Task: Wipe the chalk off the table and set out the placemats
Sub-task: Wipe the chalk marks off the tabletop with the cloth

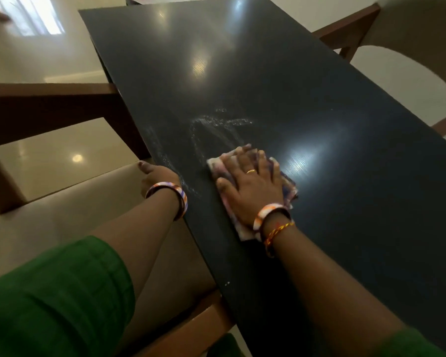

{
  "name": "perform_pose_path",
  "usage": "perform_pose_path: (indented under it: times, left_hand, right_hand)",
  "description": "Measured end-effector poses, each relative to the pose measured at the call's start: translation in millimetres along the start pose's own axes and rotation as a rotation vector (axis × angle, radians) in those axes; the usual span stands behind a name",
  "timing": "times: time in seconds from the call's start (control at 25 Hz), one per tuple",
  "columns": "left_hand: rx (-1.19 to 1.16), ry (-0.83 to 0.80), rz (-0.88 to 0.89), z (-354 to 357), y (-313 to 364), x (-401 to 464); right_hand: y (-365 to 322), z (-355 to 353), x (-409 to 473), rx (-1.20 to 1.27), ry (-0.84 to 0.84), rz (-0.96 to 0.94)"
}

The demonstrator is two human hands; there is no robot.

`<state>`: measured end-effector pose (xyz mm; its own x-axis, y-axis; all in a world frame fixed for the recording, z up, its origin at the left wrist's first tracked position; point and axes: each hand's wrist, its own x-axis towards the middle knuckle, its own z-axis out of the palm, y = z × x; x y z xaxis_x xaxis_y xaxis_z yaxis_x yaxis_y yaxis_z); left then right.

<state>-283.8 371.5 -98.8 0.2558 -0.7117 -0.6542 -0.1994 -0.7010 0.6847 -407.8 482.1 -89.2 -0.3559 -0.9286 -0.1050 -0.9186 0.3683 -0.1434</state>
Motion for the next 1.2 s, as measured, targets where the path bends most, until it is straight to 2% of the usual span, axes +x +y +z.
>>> perform_pose_path:
  times: [0.04, 0.12, 0.2, 0.36, 0.48, 0.6, 0.72, 0.8, 0.88, 0.96, 1.04, 1.2]
  left_hand:
    - [-0.075, 0.038, -0.015, 1, -4, 5]
    - [-0.045, 0.128, -0.019, 2, -12, 13]
    - [-0.076, 0.156, -0.06, 0, -9, 12]
    - [-0.027, 0.15, -0.049, -2, -8, 5]
    - [0.004, 0.123, -0.055, -3, -8, 2]
    - [-0.007, 0.147, -0.058, 0, -5, 2]
    - [-0.042, 0.124, -0.083, -2, -7, 5]
    - [-0.035, 0.129, -0.059, -1, -7, 2]
    - [-0.024, 0.118, -0.069, -2, -5, 1]
    - [-0.025, 0.09, -0.078, -1, -6, 3]
    - [-0.06, 0.068, -0.095, -4, -6, 0]
    - [-0.075, 0.092, -0.092, -5, -2, -7]
  right_hand:
    - [10, -7, 22, 0.022, 0.015, 0.029]
    - [29, -14, 71, 0.074, 0.068, 0.178]
    - [36, -28, 99, 0.107, 0.024, 0.25]
    - [17, -11, 18, 0.027, -0.027, -0.015]
    - [32, -13, -22, -0.025, 0.007, -0.069]
    - [44, -21, 57, 0.066, 0.037, 0.088]
    - [26, -23, 139, 0.13, 0.047, 0.189]
    - [8, -20, 141, 0.12, 0.02, 0.09]
    - [1, -15, 99, 0.082, -0.016, -0.076]
    - [7, -9, 45, 0.049, 0.009, -0.138]
    - [22, -10, 29, 0.039, 0.055, -0.037]
    - [16, -22, 128, 0.103, 0.074, 0.245]
